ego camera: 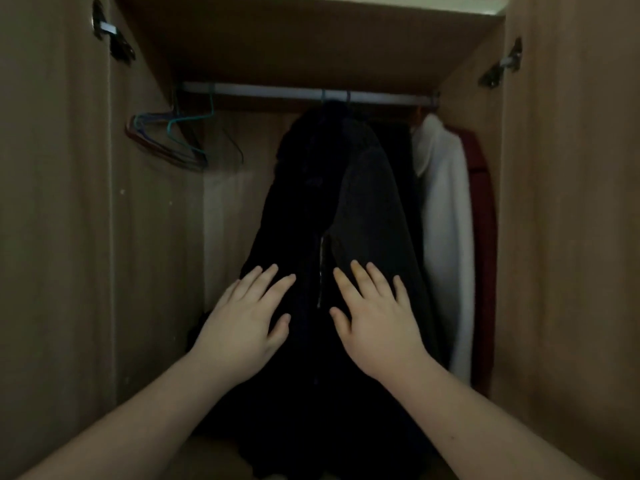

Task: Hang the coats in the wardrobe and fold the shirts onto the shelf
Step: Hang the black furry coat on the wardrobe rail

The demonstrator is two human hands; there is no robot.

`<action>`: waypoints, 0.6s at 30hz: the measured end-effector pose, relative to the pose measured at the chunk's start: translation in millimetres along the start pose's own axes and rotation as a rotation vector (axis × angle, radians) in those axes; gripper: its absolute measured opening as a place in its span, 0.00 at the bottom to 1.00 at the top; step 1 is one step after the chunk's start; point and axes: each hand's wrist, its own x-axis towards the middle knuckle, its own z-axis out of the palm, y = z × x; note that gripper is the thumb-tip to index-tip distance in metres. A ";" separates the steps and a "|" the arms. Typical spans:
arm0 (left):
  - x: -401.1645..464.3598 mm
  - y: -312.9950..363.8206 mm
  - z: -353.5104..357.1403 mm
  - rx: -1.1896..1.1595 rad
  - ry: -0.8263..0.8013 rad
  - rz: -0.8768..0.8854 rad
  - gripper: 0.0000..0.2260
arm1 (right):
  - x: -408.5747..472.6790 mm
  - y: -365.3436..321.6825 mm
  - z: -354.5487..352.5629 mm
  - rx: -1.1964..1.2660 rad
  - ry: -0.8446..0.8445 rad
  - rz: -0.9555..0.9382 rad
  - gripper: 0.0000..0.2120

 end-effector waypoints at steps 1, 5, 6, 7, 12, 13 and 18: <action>-13.5 8.5 -0.3 0.007 -0.023 0.007 0.27 | -17.4 -2.3 -1.9 0.010 -0.016 0.012 0.29; -82.8 49.3 -11.0 0.030 -0.125 0.056 0.27 | -112.8 -8.7 -27.7 0.002 -0.121 0.062 0.30; -100.1 57.8 -13.1 0.033 -0.139 0.074 0.27 | -137.9 -9.5 -35.6 -0.011 -0.144 0.071 0.30; -116.9 65.8 -15.5 0.030 -0.157 0.093 0.27 | -162.2 -10.3 -44.4 -0.029 -0.170 0.081 0.30; -204.7 101.3 -33.3 -0.031 -0.209 0.219 0.28 | -286.5 -24.7 -98.6 -0.123 -0.280 0.174 0.31; -222.2 107.7 -37.7 -0.051 -0.226 0.248 0.28 | -309.8 -30.3 -110.0 -0.136 -0.306 0.202 0.31; -303.8 148.0 -53.2 -0.177 -0.317 0.331 0.28 | -416.5 -66.7 -161.2 -0.200 -0.438 0.328 0.31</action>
